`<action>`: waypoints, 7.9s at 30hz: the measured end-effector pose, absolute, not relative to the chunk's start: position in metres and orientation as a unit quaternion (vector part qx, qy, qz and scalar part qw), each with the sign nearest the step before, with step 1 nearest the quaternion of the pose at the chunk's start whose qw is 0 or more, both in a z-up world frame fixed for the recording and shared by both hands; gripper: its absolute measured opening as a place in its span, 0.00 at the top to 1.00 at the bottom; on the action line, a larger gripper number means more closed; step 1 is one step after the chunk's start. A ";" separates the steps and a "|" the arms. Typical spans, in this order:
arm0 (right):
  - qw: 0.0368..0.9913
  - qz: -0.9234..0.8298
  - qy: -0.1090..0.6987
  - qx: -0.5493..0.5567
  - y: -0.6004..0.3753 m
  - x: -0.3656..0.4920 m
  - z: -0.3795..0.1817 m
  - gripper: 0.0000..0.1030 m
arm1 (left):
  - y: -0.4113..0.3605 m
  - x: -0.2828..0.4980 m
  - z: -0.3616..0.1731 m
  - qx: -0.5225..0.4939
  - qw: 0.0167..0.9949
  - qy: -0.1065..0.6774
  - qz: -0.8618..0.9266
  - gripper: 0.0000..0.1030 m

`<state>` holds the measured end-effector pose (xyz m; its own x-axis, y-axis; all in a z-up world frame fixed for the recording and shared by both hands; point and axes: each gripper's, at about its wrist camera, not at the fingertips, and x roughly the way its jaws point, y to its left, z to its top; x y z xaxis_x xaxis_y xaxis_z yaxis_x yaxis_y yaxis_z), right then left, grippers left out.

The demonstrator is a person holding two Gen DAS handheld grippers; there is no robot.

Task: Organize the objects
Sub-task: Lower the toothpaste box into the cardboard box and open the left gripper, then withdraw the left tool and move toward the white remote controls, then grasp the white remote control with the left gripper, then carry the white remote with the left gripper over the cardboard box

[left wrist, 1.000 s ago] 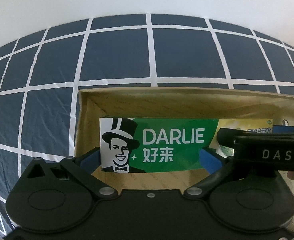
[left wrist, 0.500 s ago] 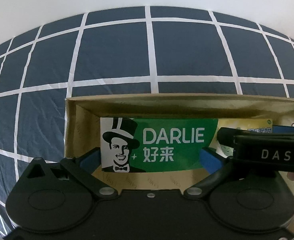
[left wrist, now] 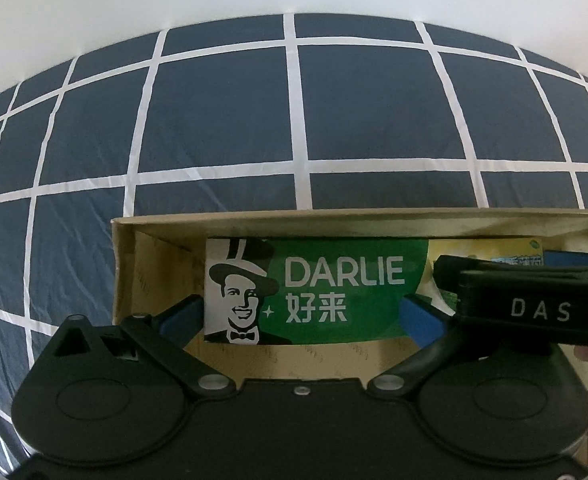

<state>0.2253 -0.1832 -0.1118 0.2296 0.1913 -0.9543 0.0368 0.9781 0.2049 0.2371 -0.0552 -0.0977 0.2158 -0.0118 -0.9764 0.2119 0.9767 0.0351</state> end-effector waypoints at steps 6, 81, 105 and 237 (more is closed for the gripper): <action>0.778 0.046 0.620 0.088 -0.181 0.225 -0.112 0.01 | -0.056 0.237 -0.099 0.086 0.775 0.622 -0.073 0.00; 0.846 -0.045 0.506 0.162 -0.357 -0.041 0.040 0.00 | -0.168 -0.002 0.031 0.060 0.822 0.545 -0.156 0.00; 0.819 -0.035 0.537 0.197 -0.473 -0.012 -0.014 0.00 | -0.297 0.015 -0.017 0.074 0.802 0.568 -0.166 0.00; 0.830 0.086 0.533 0.142 -0.280 -0.017 0.013 0.37 | -0.143 0.004 0.009 0.004 0.808 0.572 -0.144 0.27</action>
<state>-0.0168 -0.2800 0.0128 0.4173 0.2939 -0.8600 0.0078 0.9451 0.3268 0.0036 -0.1427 0.0086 0.3046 -0.2278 -0.9248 0.2368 0.9586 -0.1581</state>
